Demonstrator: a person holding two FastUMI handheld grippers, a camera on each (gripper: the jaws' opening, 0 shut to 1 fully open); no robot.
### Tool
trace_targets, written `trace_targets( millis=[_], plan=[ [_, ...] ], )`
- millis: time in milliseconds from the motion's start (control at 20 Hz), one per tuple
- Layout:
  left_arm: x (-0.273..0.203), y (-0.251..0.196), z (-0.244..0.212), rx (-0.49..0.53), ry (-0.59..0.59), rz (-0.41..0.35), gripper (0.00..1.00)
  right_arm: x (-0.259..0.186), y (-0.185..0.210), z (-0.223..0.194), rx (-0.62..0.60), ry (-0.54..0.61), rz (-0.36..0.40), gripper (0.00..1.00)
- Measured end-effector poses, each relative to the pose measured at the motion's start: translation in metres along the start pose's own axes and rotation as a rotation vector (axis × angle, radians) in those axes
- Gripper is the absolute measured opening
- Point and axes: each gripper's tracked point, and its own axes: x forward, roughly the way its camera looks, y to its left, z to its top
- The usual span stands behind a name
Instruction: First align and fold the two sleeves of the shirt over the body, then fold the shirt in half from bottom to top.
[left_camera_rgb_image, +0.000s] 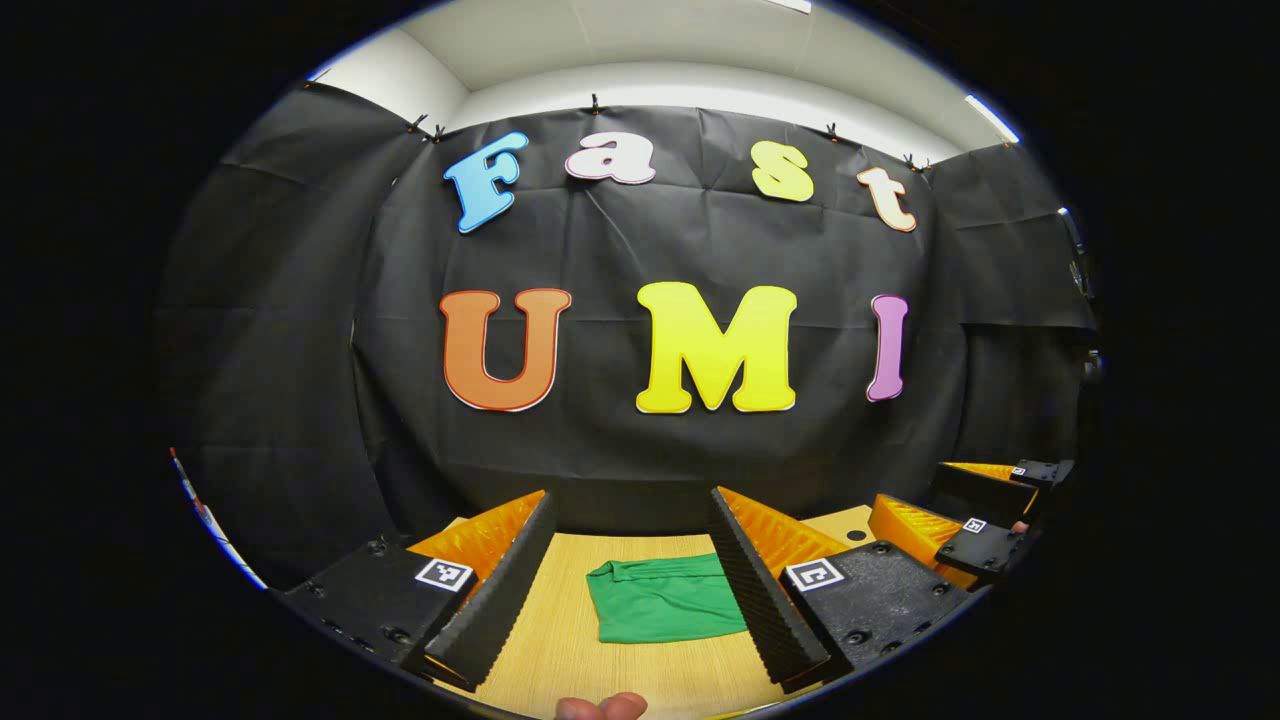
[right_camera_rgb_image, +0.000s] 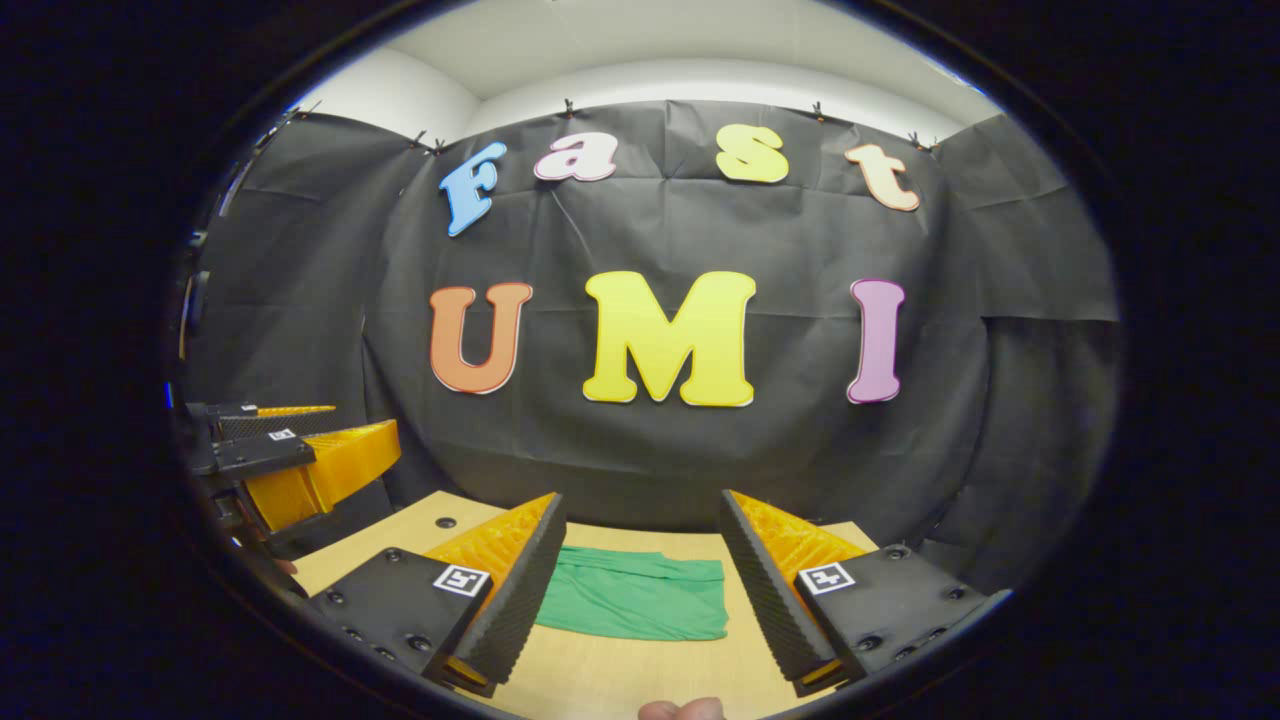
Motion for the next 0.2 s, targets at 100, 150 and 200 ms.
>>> trace_targets(
  millis=[100,150,200],
  plan=[
    [0.0006,0.0007,-0.0002,-0.002,0.001,0.002,0.98,0.0004,0.0004,0.0005,-0.001,0.0,0.002,0.94],
    [0.0012,0.0016,-0.0001,-0.002,0.0,0.004,0.98,0.0006,0.0,0.0011,-0.002,-0.003,0.001,0.94],
    [0.0015,0.0019,-0.0003,-0.002,0.0,0.005,0.98,0.0009,-0.0007,0.0018,-0.001,-0.004,0.0,0.94]
  ],
)
